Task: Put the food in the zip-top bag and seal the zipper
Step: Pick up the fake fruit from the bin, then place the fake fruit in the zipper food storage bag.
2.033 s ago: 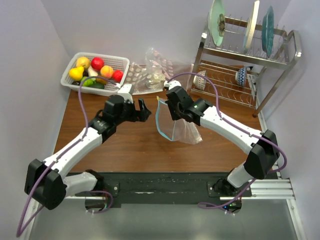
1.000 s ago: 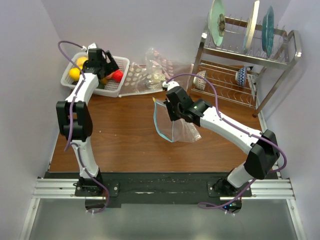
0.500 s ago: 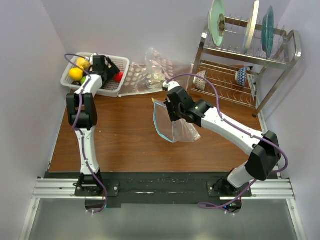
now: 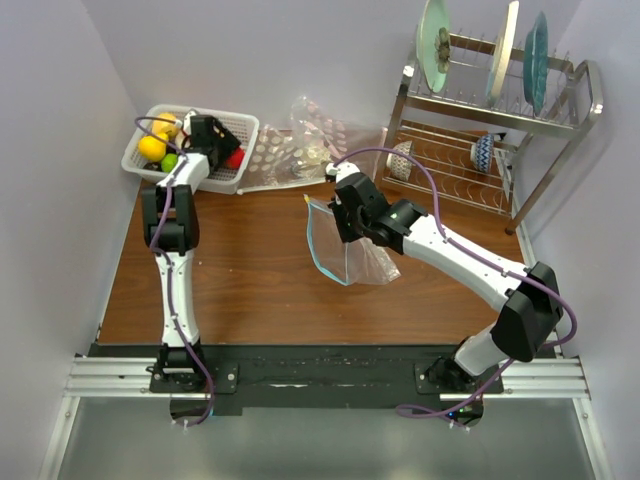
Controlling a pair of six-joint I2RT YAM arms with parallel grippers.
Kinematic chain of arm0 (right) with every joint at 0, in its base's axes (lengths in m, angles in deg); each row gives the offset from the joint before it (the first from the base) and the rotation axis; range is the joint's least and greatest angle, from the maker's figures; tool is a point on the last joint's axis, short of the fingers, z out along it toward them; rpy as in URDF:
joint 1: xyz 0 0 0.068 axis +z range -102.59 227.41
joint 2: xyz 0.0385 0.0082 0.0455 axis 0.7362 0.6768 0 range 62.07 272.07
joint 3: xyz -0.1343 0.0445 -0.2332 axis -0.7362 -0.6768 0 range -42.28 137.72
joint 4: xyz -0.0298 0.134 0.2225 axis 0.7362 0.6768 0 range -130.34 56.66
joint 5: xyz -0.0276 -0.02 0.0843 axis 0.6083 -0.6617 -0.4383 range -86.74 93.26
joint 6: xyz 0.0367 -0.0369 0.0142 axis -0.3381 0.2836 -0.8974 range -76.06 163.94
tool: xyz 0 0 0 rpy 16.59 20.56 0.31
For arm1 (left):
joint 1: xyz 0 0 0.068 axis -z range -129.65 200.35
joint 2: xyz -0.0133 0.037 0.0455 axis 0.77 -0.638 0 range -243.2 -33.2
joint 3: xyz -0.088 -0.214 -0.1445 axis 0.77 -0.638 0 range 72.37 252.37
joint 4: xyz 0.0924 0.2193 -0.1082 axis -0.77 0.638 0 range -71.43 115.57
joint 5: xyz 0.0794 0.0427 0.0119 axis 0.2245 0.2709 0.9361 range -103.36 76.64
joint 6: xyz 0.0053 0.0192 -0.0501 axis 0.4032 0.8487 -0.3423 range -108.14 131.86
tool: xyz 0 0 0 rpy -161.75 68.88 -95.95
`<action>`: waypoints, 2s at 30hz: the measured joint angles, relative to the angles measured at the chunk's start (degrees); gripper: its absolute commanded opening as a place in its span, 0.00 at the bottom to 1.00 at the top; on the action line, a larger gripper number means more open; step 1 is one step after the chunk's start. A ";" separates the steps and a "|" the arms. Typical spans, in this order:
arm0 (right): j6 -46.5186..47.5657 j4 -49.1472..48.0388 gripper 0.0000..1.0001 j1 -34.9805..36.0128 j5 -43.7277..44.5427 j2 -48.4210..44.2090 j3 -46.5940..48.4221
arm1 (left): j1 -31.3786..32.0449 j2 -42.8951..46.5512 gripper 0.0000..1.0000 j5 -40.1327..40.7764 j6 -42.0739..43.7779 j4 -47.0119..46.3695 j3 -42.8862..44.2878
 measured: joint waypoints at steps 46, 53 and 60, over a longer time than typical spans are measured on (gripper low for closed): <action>-3.41 3.02 0.00 -0.81 -6.38 9.57 12.92 | 11.04 54.90 0.44 -28.50 1.81 -14.03 -45.42; -7.04 2.69 0.00 -5.01 -14.29 9.66 13.00 | 12.98 63.73 0.44 -28.94 -0.50 -18.62 -53.77; -10.71 1.05 0.00 -8.28 -21.46 9.66 13.00 | 19.06 66.75 0.43 -27.61 -4.11 -28.37 -63.23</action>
